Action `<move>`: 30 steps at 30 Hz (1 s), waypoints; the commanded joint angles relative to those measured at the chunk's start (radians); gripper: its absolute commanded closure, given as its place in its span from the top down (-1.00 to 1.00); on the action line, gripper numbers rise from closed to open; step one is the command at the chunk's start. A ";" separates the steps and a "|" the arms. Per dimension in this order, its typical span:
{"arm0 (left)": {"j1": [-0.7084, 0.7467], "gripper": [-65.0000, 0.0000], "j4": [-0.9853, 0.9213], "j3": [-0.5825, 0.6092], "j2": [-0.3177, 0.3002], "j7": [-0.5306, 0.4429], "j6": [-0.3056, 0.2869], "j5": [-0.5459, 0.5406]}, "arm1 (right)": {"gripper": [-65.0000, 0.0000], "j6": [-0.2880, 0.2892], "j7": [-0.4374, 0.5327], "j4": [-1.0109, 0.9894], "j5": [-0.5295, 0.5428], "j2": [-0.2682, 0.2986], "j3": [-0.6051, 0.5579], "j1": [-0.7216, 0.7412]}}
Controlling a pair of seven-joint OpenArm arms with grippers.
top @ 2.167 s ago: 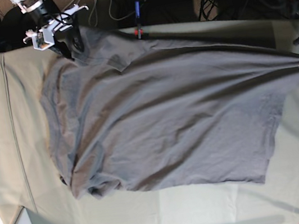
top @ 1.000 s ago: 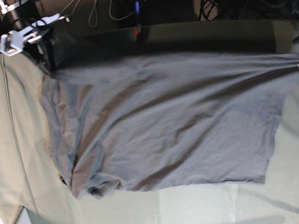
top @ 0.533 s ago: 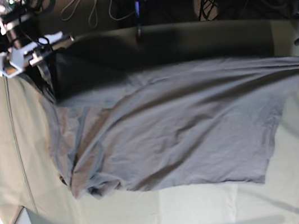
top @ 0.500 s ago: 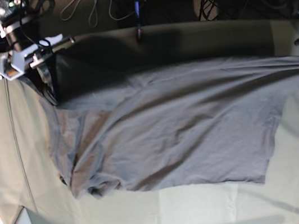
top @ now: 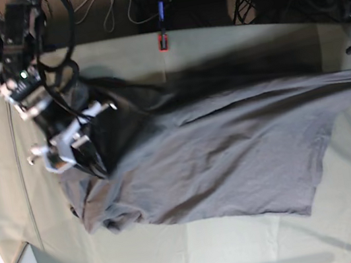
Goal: Layout the t-shirt on the table in an organized manner, then fold the t-shirt properly
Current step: 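Pull both held edges apart to stretch the t-shirt flat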
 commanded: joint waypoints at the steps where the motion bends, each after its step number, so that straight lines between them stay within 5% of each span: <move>1: -0.004 -1.00 0.019 -0.005 -0.014 -0.030 0.002 0.005 | -1.00 0.021 -0.003 0.000 0.019 0.007 -0.023 0.029; 10: -0.004 -1.00 0.019 0.000 -0.014 -0.030 0.002 0.005 | -0.99 0.021 -0.130 -0.200 0.019 0.125 -0.244 0.173; 16: -0.004 -1.00 0.018 0.000 -0.014 -0.030 0.002 0.005 | -0.39 0.021 -0.214 -0.218 0.019 0.151 -0.251 0.196; 21: -0.021 -1.00 0.010 0.000 -0.014 -0.028 0.002 0.005 | 0.04 0.021 -0.216 -0.140 0.019 0.150 -0.150 0.146; 30: -0.037 -1.00 0.005 0.001 -0.008 -0.028 0.002 0.005 | 0.06 0.021 -0.211 -0.145 0.019 0.153 0.058 -0.012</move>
